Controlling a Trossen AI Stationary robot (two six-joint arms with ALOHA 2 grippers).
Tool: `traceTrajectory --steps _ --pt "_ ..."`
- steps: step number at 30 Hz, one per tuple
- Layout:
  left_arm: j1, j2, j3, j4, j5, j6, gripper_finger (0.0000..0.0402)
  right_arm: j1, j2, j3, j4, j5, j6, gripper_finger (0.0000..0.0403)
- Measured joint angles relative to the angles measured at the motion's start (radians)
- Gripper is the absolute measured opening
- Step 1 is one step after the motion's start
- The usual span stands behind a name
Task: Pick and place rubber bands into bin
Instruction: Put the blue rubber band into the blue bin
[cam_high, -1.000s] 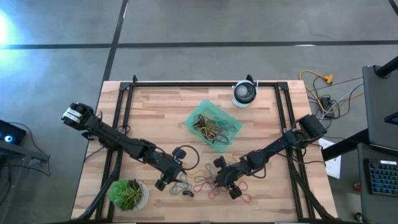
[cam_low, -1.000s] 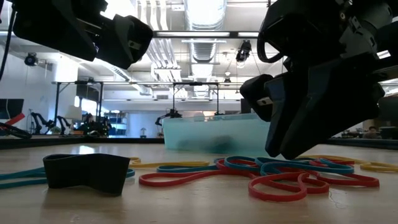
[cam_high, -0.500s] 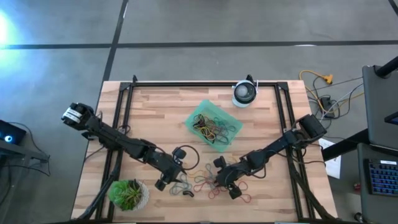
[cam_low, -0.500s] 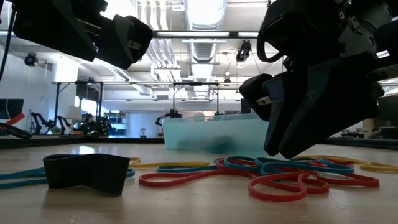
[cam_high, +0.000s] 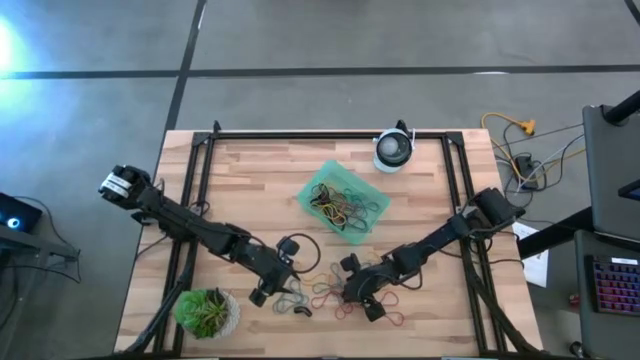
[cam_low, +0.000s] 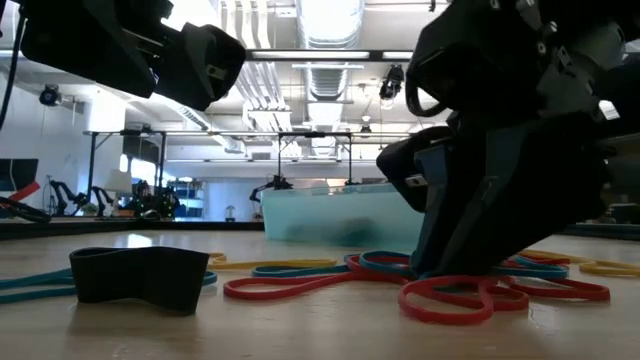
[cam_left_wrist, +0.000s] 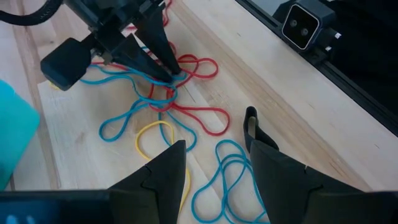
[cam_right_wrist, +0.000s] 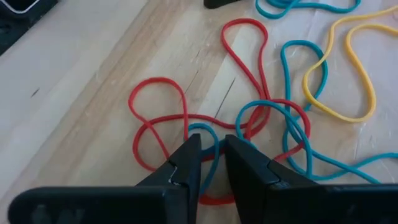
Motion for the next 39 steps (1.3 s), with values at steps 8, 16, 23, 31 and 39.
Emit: traceTrajectory --steps 8,16,23,31,39 --pt "0.0 0.002 -0.002 0.004 0.0 0.0 0.0165 0.003 -0.013 0.001 -0.026 0.001 -0.022 0.0048" --pt "0.001 0.002 -0.002 0.003 0.0 0.001 0.0165 0.01 -0.023 0.002 -0.032 0.004 -0.067 0.0009" --pt "0.001 0.002 -0.002 0.003 0.0 0.001 0.0165 0.031 -0.101 0.001 -0.038 0.033 -0.125 0.0009" --pt "0.001 0.002 -0.002 0.003 0.0 0.001 0.0165 0.052 -0.243 0.001 -0.077 0.03 -0.22 0.0009" --pt "0.001 0.002 -0.002 0.005 0.0 0.001 0.0165 0.053 -0.422 0.002 -0.09 0.133 -0.411 0.0009"
